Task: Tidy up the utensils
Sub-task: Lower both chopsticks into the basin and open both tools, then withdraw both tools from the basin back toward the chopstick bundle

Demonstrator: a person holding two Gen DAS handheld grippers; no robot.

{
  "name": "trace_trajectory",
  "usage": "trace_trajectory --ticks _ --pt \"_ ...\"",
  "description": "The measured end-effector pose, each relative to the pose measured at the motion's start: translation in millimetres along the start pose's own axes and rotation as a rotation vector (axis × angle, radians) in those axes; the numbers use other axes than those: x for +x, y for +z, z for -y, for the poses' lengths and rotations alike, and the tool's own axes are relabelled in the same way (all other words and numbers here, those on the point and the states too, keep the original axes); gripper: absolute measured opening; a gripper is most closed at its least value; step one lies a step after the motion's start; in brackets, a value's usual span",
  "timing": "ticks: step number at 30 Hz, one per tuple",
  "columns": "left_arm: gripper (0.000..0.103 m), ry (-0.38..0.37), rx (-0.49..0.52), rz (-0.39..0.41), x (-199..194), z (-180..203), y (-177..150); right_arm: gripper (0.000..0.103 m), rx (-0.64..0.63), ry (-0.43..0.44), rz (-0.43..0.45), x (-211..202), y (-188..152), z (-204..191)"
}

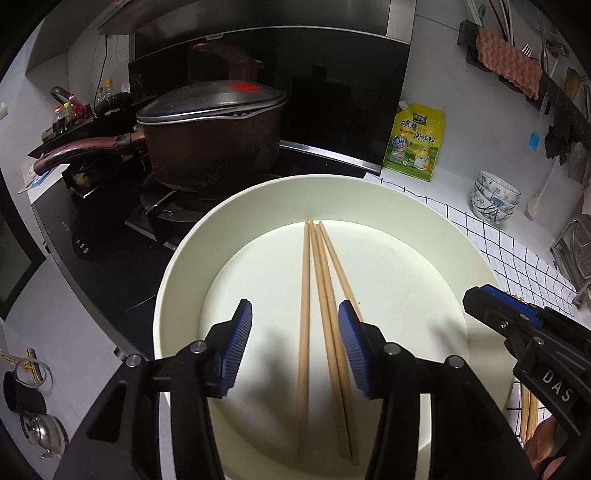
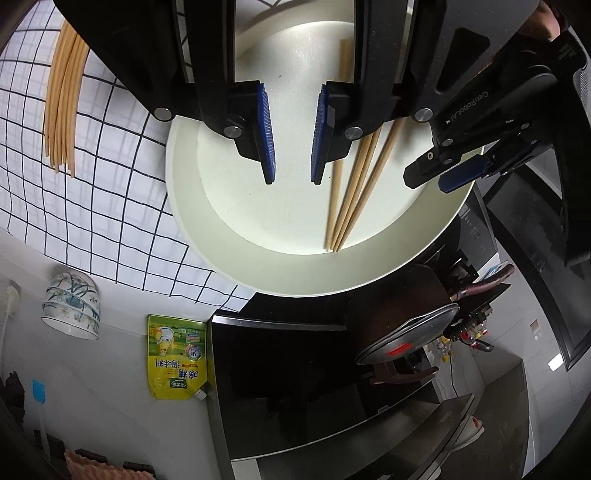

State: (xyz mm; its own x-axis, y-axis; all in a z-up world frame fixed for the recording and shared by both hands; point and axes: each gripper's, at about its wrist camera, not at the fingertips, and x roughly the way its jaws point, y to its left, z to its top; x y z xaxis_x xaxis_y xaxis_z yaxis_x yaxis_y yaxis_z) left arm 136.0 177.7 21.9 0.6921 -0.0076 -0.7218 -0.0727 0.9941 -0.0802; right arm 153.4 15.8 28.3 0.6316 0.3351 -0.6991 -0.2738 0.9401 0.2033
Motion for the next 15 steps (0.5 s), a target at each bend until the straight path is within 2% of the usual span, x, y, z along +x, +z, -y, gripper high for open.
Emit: trace_trajectory --ticks 5,6,7,8,15 --pt "0.052 -0.006 -0.001 0.009 -10.9 3.2 -3.8 0.024 0.003 -0.009 0.016 -12.5 -7.1 0.8" --pt "0.059 -0.010 -0.003 0.010 -13.4 4.1 -4.7 0.025 0.003 -0.011 0.020 -15.2 -8.2 1.4" --pt "0.072 -0.016 -0.006 0.015 -16.3 4.8 -5.6 0.026 0.005 -0.012 0.025 -18.4 -9.5 2.4" --pt "0.075 -0.019 -0.007 0.024 -19.7 5.8 -6.6 0.027 0.005 -0.013 0.030 -22.1 -11.3 3.8" --pt "0.080 -0.026 0.008 0.050 -38.4 18.5 -12.2 0.032 0.032 -0.046 0.062 -47.6 -23.0 20.3"
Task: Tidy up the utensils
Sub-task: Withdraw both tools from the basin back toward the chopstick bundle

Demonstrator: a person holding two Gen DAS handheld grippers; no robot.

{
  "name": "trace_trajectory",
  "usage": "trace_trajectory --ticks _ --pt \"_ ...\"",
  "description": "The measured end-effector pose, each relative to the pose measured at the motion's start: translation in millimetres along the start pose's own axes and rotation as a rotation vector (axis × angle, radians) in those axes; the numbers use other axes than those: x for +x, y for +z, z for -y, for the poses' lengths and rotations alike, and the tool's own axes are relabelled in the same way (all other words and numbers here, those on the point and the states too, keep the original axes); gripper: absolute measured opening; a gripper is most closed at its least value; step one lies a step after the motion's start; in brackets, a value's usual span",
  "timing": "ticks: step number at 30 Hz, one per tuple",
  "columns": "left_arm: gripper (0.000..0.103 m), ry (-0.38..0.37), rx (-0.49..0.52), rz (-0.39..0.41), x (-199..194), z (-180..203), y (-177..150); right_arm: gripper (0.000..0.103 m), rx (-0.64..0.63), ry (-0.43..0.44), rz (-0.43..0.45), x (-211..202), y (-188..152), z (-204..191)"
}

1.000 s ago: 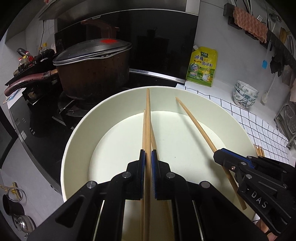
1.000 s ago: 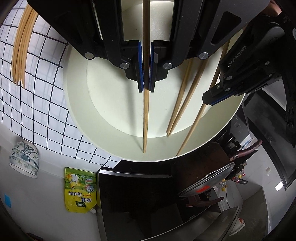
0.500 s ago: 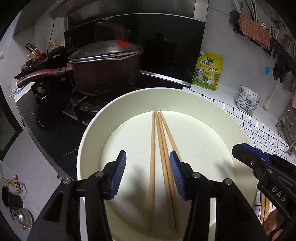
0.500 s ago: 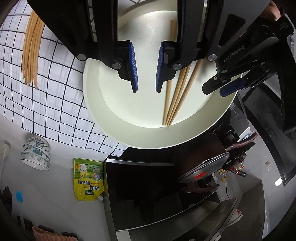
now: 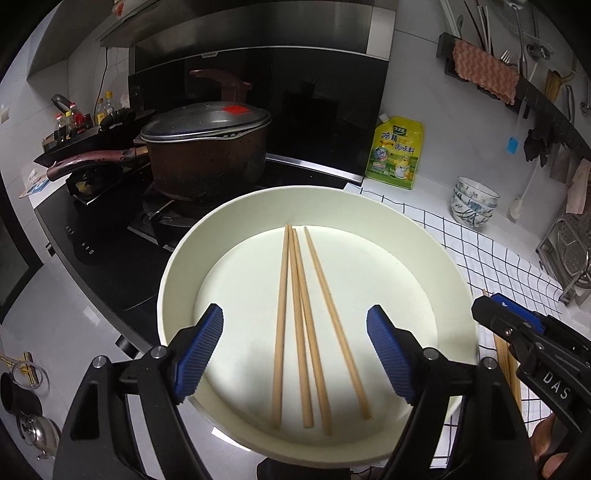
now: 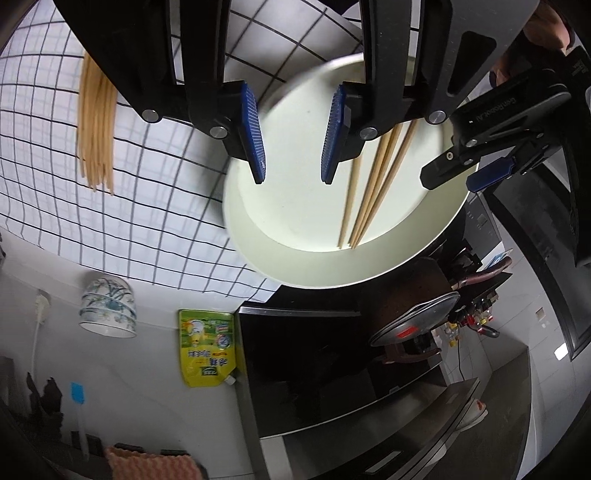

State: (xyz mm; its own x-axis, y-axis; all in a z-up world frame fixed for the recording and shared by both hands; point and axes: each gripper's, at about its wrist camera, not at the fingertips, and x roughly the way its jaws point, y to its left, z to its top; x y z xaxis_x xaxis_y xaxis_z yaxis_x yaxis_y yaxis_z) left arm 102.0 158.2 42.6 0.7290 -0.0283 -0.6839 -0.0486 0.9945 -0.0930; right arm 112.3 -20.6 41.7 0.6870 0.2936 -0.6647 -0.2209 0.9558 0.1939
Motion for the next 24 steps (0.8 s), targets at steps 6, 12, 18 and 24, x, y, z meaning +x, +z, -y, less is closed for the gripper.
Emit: trace_trajectory --ticks 6,12,18,24 --pt "0.087 -0.016 0.026 0.021 -12.1 21.0 -6.9 0.041 0.022 -0.042 0.028 -28.2 -11.8 24.1" --pt "0.090 -0.073 0.060 0.030 -24.4 51.0 -17.6 0.043 0.057 -0.104 0.050 -57.5 -29.4 58.8" --pt "0.091 -0.111 0.120 0.047 -34.6 87.7 -28.8 0.044 0.105 -0.181 0.038 -78.9 -53.3 103.5" --pt "0.093 -0.182 0.155 0.039 -39.4 125.5 -41.2 0.044 0.139 -0.242 0.007 -91.7 -76.5 141.4"
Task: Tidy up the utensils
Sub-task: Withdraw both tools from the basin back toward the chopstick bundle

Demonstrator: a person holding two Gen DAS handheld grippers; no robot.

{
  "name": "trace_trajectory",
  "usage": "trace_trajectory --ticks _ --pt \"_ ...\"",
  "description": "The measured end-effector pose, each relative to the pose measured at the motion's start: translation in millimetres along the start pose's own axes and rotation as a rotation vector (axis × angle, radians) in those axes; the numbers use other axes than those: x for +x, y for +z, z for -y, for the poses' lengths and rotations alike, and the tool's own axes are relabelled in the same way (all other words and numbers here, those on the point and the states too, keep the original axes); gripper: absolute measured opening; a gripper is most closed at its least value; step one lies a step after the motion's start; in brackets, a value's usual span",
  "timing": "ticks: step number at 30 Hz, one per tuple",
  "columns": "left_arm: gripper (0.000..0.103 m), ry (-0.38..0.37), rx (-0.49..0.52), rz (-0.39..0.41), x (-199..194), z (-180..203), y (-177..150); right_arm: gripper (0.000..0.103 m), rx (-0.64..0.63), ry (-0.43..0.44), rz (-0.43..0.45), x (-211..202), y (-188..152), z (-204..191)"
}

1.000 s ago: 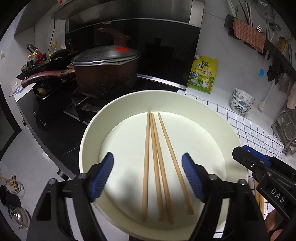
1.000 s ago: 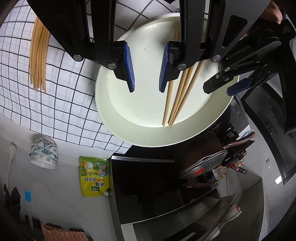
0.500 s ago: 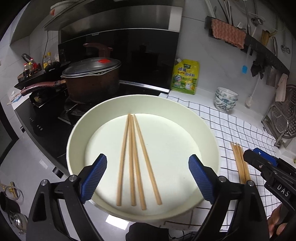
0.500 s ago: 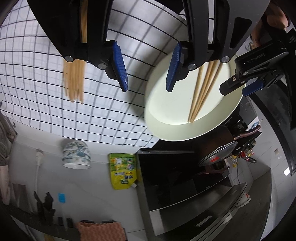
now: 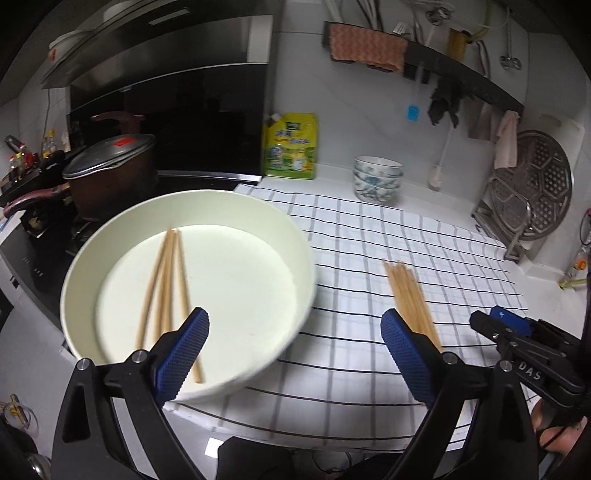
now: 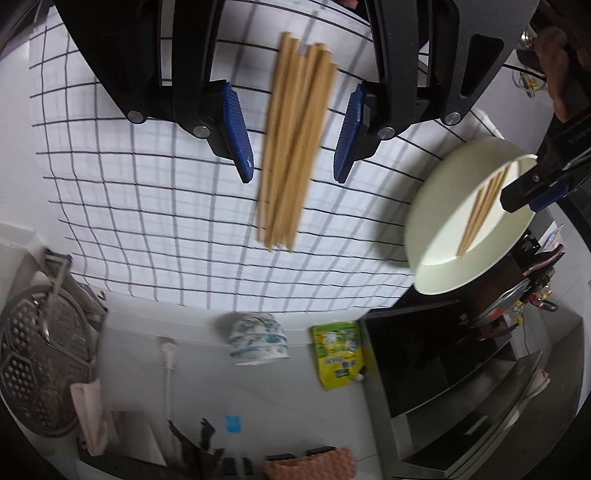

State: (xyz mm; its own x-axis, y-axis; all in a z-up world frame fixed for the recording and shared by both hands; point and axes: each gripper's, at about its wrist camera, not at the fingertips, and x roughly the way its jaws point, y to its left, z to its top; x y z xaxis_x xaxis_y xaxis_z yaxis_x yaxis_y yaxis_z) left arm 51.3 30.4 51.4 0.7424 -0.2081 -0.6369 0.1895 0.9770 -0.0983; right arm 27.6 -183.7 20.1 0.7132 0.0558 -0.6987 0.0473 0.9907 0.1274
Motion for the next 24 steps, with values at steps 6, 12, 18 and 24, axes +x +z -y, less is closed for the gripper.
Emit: trace_trajectory --ticks 6,12,18,24 --pt "0.094 -0.041 0.043 -0.016 11.8 38.8 -8.9 0.046 0.032 -0.033 -0.023 5.4 -9.0 29.5" --pt "0.094 -0.032 0.074 -0.057 32.1 57.0 -19.6 0.047 0.040 -0.041 -0.057 21.5 -13.1 40.3" --pt "0.094 0.003 0.066 -0.091 49.2 58.5 -28.3 0.050 -0.014 -0.056 -0.105 46.4 -13.7 34.0" --pt "0.094 0.038 0.063 -0.110 61.1 55.9 -32.8 0.051 -0.030 -0.056 -0.145 68.5 -14.4 32.0"
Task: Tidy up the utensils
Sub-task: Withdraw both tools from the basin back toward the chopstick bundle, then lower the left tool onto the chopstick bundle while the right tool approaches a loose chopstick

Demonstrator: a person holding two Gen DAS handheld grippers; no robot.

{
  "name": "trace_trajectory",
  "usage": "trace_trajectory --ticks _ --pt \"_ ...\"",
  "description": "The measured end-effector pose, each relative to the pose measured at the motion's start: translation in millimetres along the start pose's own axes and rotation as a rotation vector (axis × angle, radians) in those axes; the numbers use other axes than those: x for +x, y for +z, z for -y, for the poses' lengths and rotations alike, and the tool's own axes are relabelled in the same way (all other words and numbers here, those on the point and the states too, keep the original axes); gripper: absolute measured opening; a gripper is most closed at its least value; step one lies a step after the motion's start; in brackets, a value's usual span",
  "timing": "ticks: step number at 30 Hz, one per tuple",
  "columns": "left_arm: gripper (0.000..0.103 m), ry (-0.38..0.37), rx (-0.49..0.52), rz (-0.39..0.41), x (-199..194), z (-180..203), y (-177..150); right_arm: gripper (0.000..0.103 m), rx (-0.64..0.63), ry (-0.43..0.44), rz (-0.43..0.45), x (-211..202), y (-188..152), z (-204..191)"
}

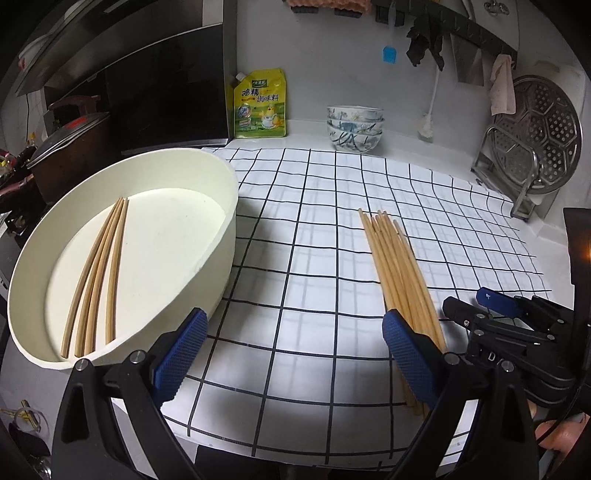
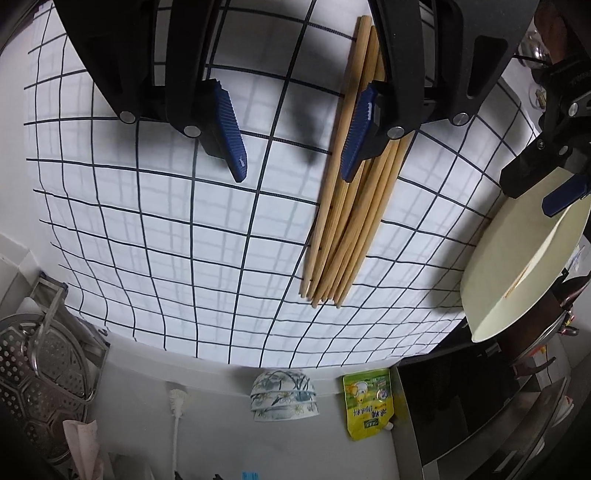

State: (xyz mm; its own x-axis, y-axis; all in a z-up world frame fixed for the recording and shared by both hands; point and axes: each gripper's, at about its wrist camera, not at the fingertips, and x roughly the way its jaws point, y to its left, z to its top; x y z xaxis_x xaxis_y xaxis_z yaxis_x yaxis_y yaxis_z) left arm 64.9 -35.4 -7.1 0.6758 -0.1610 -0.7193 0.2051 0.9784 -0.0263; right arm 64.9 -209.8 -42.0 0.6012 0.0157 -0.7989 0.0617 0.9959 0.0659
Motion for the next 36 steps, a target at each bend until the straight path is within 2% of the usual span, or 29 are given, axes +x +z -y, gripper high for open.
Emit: trace_trajectory --ticks 13,21,26,36 --pt "0.094 0.006 -0.011 -0.031 14.8 2.5 -2.0 0.053 -0.036 -0.030 -0.031 12.1 -4.0 -3.0" --pt "0.094 -0.020 0.002 -0.071 31.9 20.3 -2.4 0.053 0.023 -0.039 -0.023 7.7 -8.4 22.0" --pt "0.094 -0.010 0.029 -0.090 47.5 34.5 -2.7 0.053 0.057 -0.035 -0.020 6.5 -9.8 35.7" --pt "0.096 -0.001 0.044 -0.123 66.3 44.0 -3.8 0.054 0.074 -0.027 -0.012 5.5 -11.0 42.5"
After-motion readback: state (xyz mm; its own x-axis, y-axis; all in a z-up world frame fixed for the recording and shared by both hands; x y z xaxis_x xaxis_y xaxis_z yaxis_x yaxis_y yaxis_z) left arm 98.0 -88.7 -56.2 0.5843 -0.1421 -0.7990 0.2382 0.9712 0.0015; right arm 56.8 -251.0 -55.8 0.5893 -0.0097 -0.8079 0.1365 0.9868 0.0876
